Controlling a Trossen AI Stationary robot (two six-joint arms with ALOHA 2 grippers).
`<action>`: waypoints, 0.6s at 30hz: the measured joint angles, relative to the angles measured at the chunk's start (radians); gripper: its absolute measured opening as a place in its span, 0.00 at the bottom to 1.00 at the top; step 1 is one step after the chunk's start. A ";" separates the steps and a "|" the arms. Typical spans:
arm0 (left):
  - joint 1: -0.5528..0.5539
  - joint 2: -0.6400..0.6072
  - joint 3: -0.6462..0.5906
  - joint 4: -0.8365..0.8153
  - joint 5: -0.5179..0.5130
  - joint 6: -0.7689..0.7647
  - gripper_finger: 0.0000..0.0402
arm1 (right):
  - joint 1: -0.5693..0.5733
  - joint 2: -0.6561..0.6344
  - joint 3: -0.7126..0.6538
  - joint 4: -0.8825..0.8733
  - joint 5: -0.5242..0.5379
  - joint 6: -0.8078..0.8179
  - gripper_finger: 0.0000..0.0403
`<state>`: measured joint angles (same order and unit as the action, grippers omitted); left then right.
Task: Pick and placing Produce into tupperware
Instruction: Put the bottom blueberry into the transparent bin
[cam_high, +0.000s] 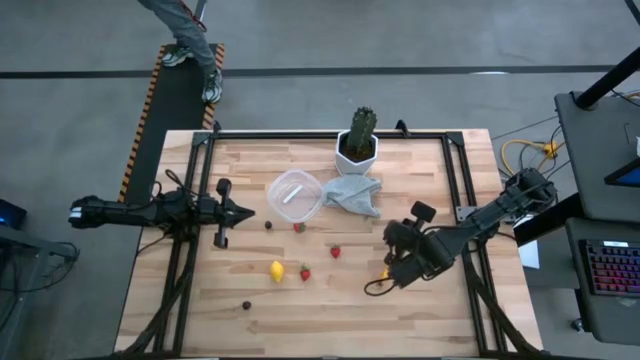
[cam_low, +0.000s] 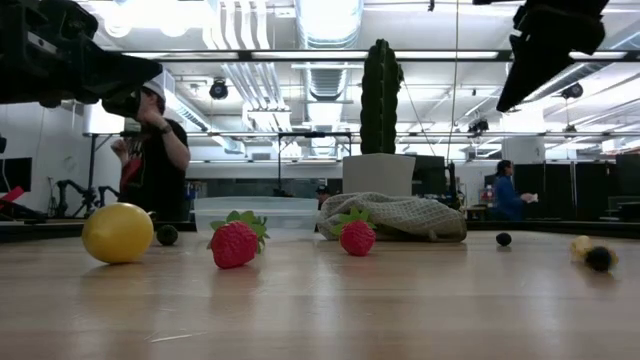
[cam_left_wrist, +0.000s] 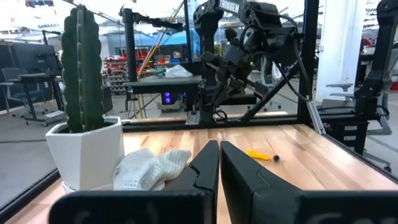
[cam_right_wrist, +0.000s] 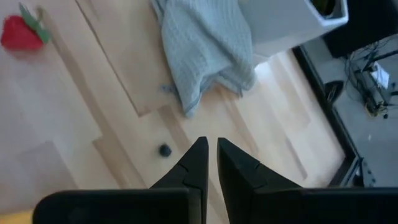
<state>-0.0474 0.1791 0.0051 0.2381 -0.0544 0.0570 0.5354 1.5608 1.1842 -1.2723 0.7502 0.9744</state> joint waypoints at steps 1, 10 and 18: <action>0.000 0.000 0.000 0.005 0.000 0.000 0.00 | 0.000 0.000 -0.002 0.019 0.020 -0.019 0.07; 0.000 0.001 0.001 0.075 -0.001 0.000 0.00 | 0.000 -0.003 -0.012 0.092 0.016 -0.062 0.26; 0.000 0.002 0.002 0.076 -0.003 0.001 0.00 | 0.090 -0.087 -0.014 0.108 0.028 0.043 0.54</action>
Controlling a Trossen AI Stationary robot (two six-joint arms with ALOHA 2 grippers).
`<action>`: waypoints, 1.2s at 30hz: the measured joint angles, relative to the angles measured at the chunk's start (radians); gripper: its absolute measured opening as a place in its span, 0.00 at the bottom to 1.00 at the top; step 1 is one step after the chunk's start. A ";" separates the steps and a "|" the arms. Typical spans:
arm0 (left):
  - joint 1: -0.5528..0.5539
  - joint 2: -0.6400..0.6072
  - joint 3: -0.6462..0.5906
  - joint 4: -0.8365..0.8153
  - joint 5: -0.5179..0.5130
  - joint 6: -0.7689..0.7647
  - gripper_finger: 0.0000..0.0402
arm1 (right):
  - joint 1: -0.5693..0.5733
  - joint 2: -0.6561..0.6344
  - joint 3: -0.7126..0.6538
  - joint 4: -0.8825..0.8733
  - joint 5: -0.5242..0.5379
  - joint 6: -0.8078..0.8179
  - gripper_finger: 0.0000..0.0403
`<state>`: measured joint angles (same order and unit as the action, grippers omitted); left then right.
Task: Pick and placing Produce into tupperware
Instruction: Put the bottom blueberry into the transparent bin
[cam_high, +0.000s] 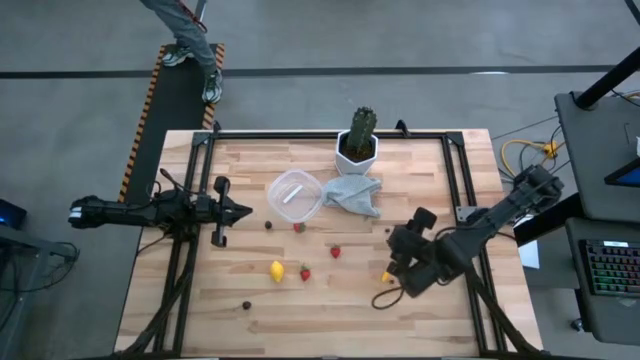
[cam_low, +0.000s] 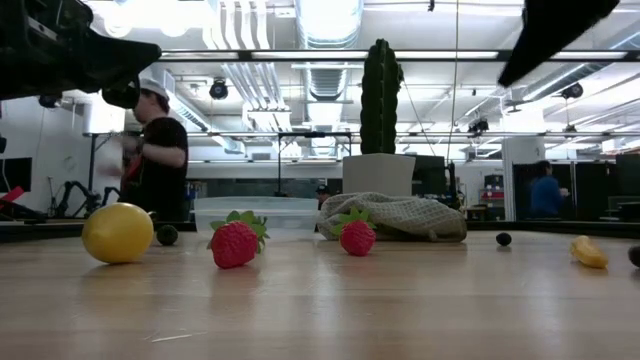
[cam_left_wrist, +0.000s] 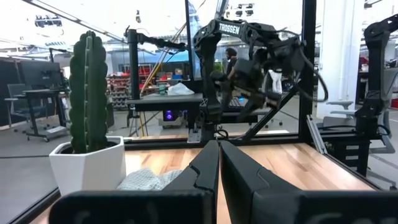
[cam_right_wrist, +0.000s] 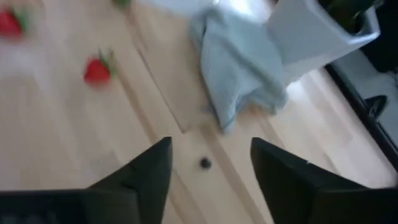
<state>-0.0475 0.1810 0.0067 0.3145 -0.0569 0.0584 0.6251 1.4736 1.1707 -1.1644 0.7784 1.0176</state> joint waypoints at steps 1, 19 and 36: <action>0.000 0.000 0.000 0.001 0.000 0.000 0.00 | 0.009 -0.015 -0.003 0.000 0.032 0.022 0.57; 0.000 0.003 0.000 0.119 0.000 0.002 0.00 | 0.294 -0.227 -0.213 0.072 0.192 0.194 0.61; 0.000 0.004 0.000 0.124 0.000 0.009 0.00 | 0.502 -0.212 -0.393 0.372 0.051 0.279 0.60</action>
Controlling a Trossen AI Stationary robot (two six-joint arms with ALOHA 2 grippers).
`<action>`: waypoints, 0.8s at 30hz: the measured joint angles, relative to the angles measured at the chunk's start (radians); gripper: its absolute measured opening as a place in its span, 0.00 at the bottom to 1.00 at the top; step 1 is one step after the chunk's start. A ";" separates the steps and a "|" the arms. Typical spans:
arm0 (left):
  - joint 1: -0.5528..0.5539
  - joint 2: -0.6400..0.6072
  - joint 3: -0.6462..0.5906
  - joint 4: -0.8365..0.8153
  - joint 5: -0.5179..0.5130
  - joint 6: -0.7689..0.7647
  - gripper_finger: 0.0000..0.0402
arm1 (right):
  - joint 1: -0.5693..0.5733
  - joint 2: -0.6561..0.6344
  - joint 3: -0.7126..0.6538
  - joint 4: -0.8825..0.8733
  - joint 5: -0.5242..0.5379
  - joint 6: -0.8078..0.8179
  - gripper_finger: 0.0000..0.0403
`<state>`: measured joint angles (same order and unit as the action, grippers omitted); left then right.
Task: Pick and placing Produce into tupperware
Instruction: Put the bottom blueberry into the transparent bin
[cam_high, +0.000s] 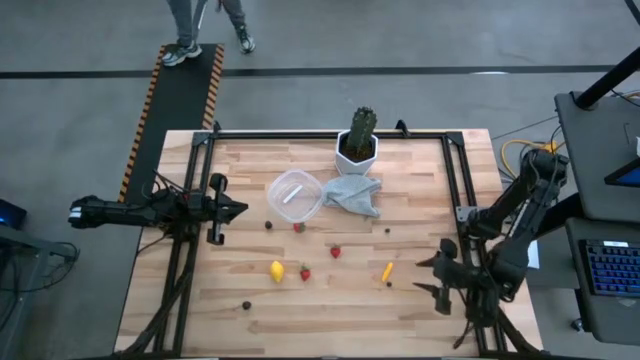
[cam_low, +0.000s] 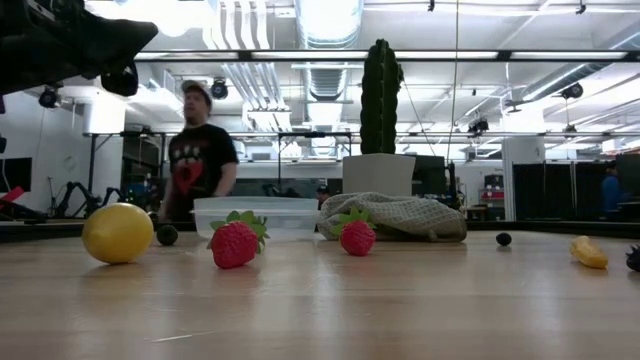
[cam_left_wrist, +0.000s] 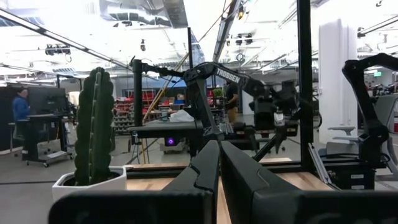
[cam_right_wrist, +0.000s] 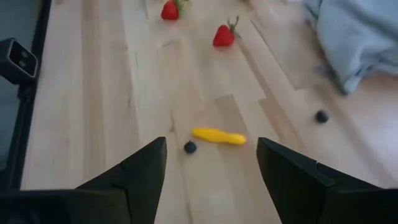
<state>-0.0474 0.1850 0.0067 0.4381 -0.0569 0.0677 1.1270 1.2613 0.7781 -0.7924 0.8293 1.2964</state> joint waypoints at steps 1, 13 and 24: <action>0.000 -0.001 0.000 0.000 0.000 0.000 0.00 | 0.016 0.007 -0.018 0.019 0.015 0.031 0.60; 0.000 -0.001 0.000 0.019 0.000 0.000 0.00 | 0.026 0.181 -0.101 0.282 0.036 0.028 0.60; 0.000 -0.002 0.000 0.026 0.000 0.000 0.00 | -0.011 0.392 -0.098 0.476 0.046 0.074 0.60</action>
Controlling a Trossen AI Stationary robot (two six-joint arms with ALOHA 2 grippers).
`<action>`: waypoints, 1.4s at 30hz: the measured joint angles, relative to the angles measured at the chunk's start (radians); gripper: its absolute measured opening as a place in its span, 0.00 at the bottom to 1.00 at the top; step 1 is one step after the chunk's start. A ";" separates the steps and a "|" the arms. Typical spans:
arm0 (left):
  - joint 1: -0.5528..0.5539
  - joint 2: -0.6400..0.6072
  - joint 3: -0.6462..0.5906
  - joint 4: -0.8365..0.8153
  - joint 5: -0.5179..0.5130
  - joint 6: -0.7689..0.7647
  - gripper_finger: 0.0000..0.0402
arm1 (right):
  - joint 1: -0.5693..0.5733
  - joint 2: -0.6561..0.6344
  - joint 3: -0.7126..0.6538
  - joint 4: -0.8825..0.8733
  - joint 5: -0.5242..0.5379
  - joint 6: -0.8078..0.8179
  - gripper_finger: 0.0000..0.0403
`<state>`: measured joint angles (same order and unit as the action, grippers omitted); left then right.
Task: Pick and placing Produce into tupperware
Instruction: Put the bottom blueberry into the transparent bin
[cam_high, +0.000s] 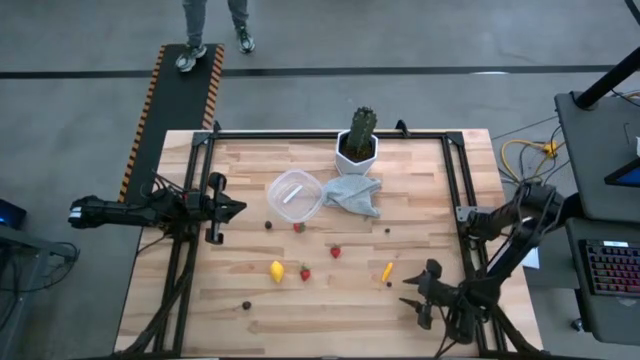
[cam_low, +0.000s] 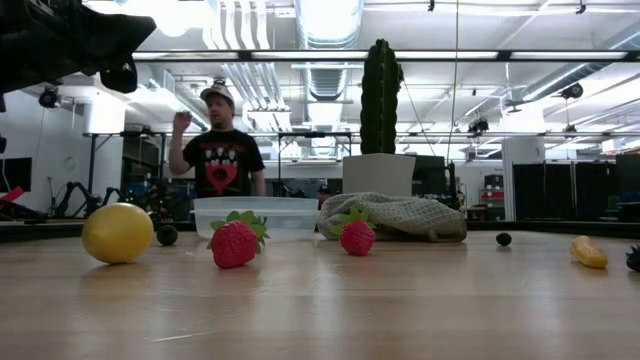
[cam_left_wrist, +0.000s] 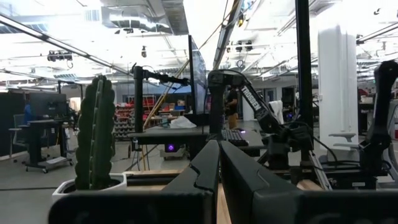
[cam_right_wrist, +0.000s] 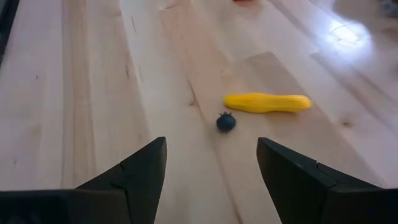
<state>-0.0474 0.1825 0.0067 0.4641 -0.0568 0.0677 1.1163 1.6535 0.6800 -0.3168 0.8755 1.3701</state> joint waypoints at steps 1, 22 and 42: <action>0.000 0.000 0.000 0.000 0.000 0.000 0.00 | -0.006 0.014 0.000 0.019 0.000 -0.011 0.60; 0.000 0.000 0.000 -0.001 0.000 0.000 0.00 | -0.105 0.128 0.000 0.121 -0.042 -0.072 0.60; 0.000 0.000 0.000 0.000 0.000 0.000 0.00 | -0.139 0.133 0.001 0.169 -0.050 -0.126 0.60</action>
<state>-0.0473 0.1825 0.0067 0.4637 -0.0570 0.0677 0.9773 1.7863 0.6807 -0.1480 0.8258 1.2439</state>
